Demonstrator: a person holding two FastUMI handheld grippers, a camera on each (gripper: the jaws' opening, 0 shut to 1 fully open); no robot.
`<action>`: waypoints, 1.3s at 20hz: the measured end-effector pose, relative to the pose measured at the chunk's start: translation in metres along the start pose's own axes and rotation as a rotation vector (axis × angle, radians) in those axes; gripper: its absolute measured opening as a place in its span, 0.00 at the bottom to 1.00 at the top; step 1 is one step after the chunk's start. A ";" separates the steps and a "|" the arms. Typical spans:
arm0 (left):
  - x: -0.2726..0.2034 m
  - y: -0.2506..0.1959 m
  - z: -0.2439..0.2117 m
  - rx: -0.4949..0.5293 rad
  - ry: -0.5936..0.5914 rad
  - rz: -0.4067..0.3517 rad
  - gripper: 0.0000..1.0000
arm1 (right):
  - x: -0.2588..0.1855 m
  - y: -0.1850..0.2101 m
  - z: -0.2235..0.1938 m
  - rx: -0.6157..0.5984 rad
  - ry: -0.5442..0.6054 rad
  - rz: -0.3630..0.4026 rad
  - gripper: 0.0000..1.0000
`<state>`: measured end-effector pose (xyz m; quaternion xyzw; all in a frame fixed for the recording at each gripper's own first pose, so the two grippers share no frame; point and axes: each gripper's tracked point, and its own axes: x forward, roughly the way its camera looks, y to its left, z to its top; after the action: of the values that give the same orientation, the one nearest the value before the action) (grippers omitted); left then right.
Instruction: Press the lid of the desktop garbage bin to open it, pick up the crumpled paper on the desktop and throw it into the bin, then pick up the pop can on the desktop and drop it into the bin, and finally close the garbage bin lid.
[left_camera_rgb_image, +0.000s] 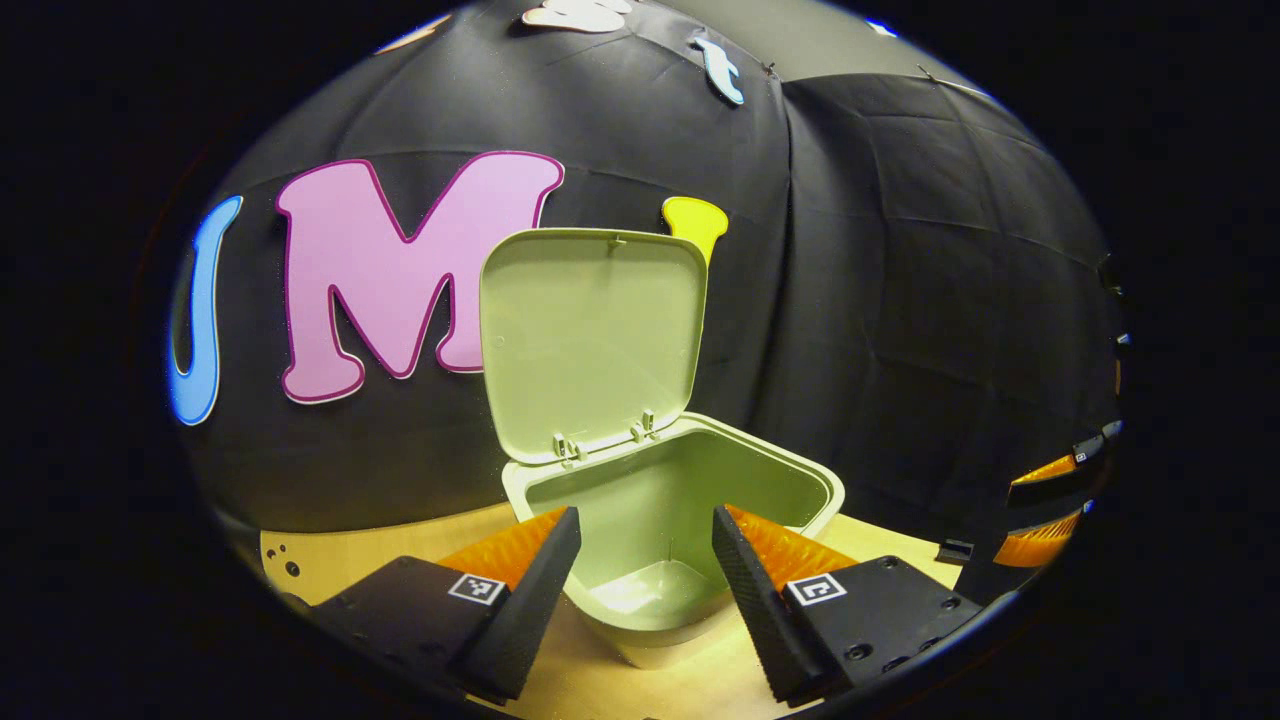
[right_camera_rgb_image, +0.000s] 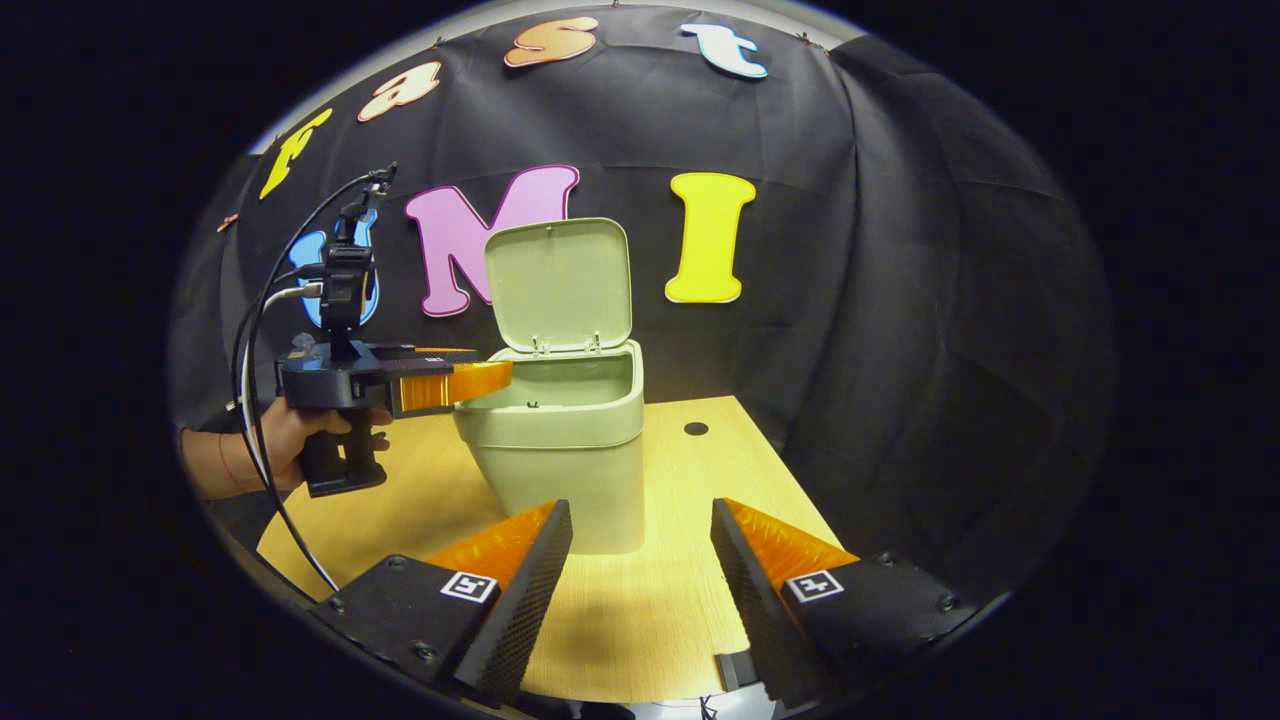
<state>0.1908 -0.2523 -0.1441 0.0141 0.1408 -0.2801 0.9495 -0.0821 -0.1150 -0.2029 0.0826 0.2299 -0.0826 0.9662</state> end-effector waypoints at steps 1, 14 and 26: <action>-0.002 0.000 0.001 -0.001 -0.003 0.001 0.87 | 0.000 0.001 -0.001 0.000 0.002 0.002 0.89; -0.104 0.037 0.010 -0.001 -0.064 0.117 0.94 | -0.011 0.097 -0.008 -0.077 0.012 0.283 0.94; -0.262 0.124 -0.038 -0.050 -0.025 0.434 0.94 | 0.003 0.206 -0.102 -0.263 0.227 0.577 0.95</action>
<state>0.0373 -0.0058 -0.1150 0.0170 0.1296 -0.0658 0.9892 -0.0824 0.1054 -0.2694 0.0274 0.3120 0.2346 0.9203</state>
